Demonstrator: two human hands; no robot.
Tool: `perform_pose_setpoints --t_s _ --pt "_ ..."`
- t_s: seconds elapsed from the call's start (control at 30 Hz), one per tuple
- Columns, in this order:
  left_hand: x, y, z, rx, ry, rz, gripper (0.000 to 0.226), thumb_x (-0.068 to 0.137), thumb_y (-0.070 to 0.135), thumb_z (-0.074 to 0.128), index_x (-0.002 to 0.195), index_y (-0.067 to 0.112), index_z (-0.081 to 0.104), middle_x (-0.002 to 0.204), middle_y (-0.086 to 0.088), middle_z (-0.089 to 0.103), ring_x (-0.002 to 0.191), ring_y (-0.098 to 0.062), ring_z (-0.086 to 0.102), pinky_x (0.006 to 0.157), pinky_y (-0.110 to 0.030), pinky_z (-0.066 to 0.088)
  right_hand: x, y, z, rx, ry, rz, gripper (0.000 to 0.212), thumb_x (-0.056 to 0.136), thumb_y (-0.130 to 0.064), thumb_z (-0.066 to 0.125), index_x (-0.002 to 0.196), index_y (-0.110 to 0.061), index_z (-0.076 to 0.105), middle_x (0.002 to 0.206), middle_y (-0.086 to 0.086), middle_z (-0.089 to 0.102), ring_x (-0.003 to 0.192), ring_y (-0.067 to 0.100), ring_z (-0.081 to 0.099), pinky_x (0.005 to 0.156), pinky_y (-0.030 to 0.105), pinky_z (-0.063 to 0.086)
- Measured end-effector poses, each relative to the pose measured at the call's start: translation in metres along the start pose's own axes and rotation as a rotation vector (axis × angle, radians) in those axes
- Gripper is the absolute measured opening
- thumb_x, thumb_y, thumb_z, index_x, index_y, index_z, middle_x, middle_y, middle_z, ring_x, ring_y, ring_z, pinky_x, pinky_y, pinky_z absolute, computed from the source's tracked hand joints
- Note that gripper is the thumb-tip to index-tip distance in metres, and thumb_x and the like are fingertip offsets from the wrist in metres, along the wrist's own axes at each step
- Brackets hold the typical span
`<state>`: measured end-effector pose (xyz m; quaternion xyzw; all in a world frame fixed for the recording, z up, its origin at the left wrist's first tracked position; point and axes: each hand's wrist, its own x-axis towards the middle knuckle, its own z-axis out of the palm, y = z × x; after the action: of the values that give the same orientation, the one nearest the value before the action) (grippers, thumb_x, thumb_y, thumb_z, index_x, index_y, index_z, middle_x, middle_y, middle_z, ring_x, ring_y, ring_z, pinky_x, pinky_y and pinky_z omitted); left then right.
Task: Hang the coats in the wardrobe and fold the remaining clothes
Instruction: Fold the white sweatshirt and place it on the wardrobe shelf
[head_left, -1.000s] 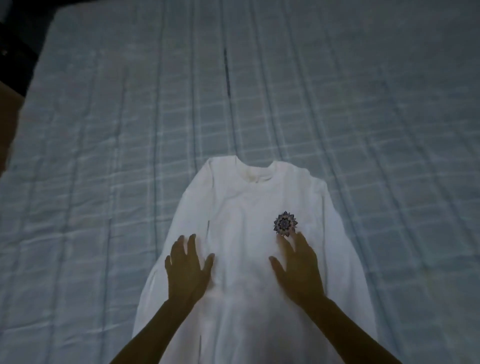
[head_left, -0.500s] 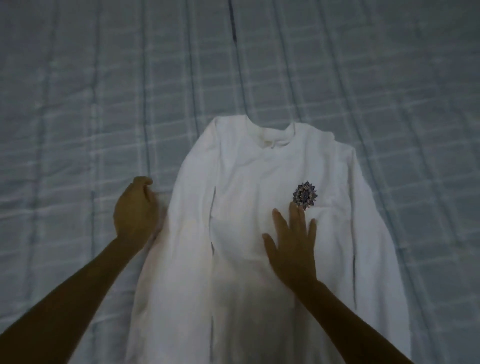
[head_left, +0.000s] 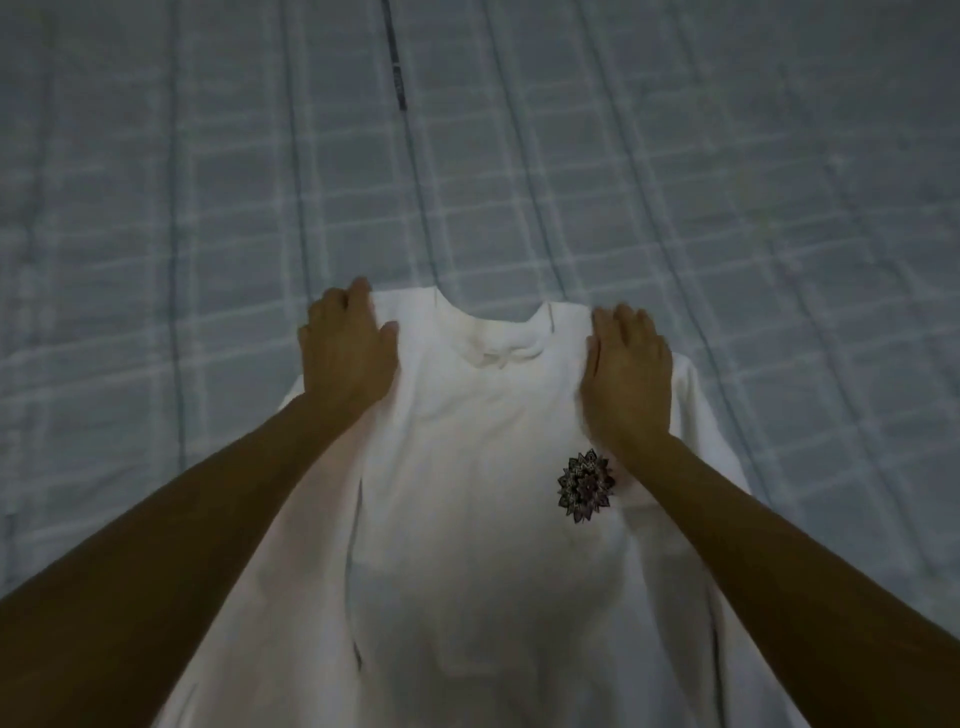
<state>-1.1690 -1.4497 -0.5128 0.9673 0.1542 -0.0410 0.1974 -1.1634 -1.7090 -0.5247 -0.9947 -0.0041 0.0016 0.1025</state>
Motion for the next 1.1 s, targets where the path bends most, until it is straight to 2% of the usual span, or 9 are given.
perform_pose_setpoints --t_s 0.13,0.23,0.37,0.53,0.67,0.77,0.83,0.97,1.1 --pt "0.02 -0.004 -0.001 -0.009 0.096 0.068 0.019 0.096 0.017 0.042 0.105 0.005 0.055 0.102 -0.019 0.057 0.091 -0.037 0.055 0.076 -0.042 0.043 0.019 0.009 -0.003 -0.019 0.028 0.058 0.034 0.095 -0.012 0.042 0.128 -0.008 0.053 0.112 0.017 0.057 0.1 0.035 0.053 0.091 0.045 0.038" --pt "0.039 -0.014 -0.018 0.001 0.2 0.06 0.016 0.096 0.014 0.043 0.102 0.006 0.054 0.099 -0.021 0.055 0.088 -0.039 0.055 0.073 -0.041 0.039 0.032 0.017 -0.02 0.09 0.053 0.045 0.026 0.099 -0.014 0.038 0.116 -0.01 0.057 0.106 0.014 0.052 0.072 0.029 0.055 0.072 0.04 0.048" --pt "0.064 -0.018 -0.028 0.01 0.269 0.083 0.017 0.096 0.019 0.045 0.103 0.007 0.056 0.099 -0.022 0.056 0.088 -0.039 0.054 0.074 -0.041 0.039 0.068 0.024 -0.03 0.046 0.215 0.006 0.024 0.101 -0.019 0.038 0.112 -0.012 0.058 0.103 0.014 0.052 0.065 0.027 0.052 0.061 0.033 0.041" --pt "0.062 -0.014 -0.01 -0.003 0.217 -0.047 0.018 0.094 0.022 0.052 0.106 0.01 0.058 0.104 -0.021 0.058 0.095 -0.04 0.055 0.079 -0.045 0.043 0.066 0.024 -0.001 -0.026 0.189 0.059 0.023 0.097 -0.016 0.044 0.114 -0.008 0.057 0.104 0.017 0.054 0.088 0.032 0.053 0.073 0.035 0.035" --pt "0.033 -0.014 -0.009 0.069 0.256 0.147 0.036 0.087 0.017 0.058 0.121 0.008 0.05 0.116 -0.023 0.051 0.104 -0.039 0.048 0.092 -0.048 0.036 0.036 0.006 0.003 0.043 0.223 -0.039 0.035 0.092 -0.017 0.05 0.126 -0.013 0.052 0.127 0.015 0.049 0.121 0.03 0.041 0.103 0.044 0.026" --pt "-0.01 -0.022 -0.005 0.098 0.168 0.242 0.039 0.084 0.016 0.056 0.122 0.007 0.05 0.116 -0.022 0.05 0.107 -0.039 0.046 0.093 -0.047 0.032 -0.011 -0.024 0.004 0.183 0.125 -0.165 0.037 0.091 -0.023 0.049 0.127 -0.013 0.053 0.13 0.014 0.049 0.124 0.031 0.04 0.106 0.044 0.022" --pt "-0.048 -0.03 0.001 0.127 0.073 0.248 0.041 0.085 0.022 0.049 0.123 0.007 0.049 0.123 -0.021 0.049 0.115 -0.037 0.044 0.097 -0.046 0.028 -0.047 -0.047 0.009 0.243 0.009 -0.232 0.038 0.092 -0.026 0.045 0.126 -0.012 0.054 0.129 0.014 0.05 0.125 0.031 0.042 0.106 0.047 0.027" --pt "-0.117 -0.039 0.005 0.102 -0.024 0.153 0.051 0.091 0.034 0.042 0.135 0.008 0.043 0.142 -0.023 0.038 0.134 -0.037 0.031 0.109 -0.052 0.022 -0.117 -0.085 0.019 0.247 -0.132 -0.287 0.042 0.095 -0.03 0.038 0.129 -0.011 0.054 0.142 0.017 0.044 0.136 0.032 0.034 0.112 0.05 0.025" --pt "-0.192 -0.054 0.003 0.146 -0.064 0.072 0.062 0.088 0.037 0.043 0.141 0.007 0.035 0.147 -0.022 0.033 0.138 -0.037 0.025 0.112 -0.055 0.019 -0.188 -0.094 0.019 0.167 -0.237 -0.358 0.047 0.096 -0.033 0.035 0.135 -0.012 0.049 0.15 0.017 0.034 0.142 0.033 0.023 0.113 0.05 0.023"
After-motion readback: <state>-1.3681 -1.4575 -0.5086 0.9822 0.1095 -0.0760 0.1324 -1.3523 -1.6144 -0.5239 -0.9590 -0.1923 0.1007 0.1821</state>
